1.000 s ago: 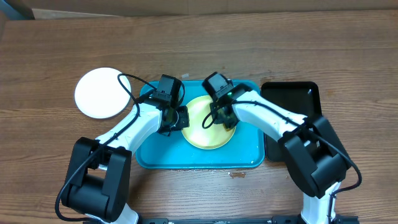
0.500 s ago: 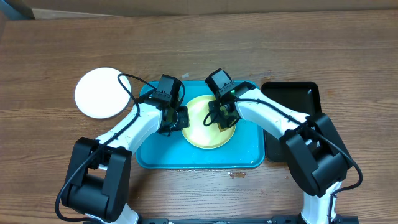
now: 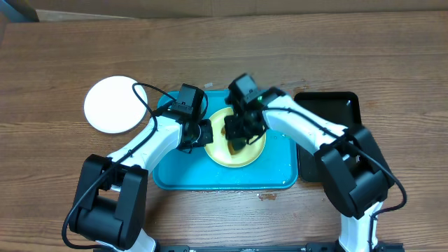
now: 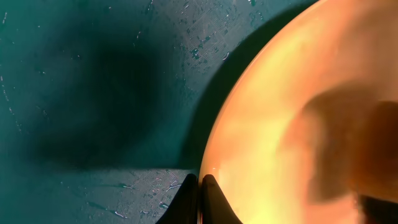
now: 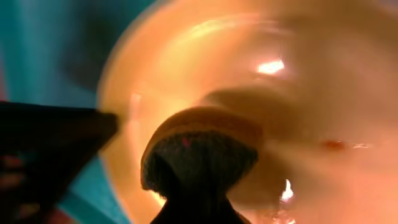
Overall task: Clean dirty plates on tray and stack at the side
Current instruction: 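Scrub the yellow plate with the sponge while the left gripper holds it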
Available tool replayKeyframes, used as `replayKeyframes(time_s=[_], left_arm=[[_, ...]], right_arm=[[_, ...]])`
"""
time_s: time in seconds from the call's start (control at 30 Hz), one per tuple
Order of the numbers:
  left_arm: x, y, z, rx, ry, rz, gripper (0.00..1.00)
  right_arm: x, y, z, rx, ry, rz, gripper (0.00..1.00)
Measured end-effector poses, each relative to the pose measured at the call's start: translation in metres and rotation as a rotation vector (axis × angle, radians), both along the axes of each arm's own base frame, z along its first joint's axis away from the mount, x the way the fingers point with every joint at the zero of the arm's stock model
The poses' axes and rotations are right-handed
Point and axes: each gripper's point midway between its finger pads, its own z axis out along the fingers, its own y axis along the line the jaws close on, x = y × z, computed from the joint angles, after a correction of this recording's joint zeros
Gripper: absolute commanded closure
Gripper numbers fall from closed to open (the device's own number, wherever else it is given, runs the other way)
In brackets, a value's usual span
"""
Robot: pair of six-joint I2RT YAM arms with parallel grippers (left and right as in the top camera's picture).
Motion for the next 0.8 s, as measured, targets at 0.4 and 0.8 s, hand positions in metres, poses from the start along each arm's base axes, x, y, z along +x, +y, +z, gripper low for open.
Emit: replayKeyframes(time_s=[0.4, 0.8], left_arm=[[0.000, 0.000, 0.000, 0.001, 0.001, 0.000, 0.96], [0.001, 0.000, 0.001, -0.001, -0.004, 0.000, 0.96]], right_arm=[[0.049, -0.124, 0.080, -0.052, -0.027, -0.225, 0.96], [0.066, -0.227, 0.075, -0.117, 0.016, -0.460, 0.96]])
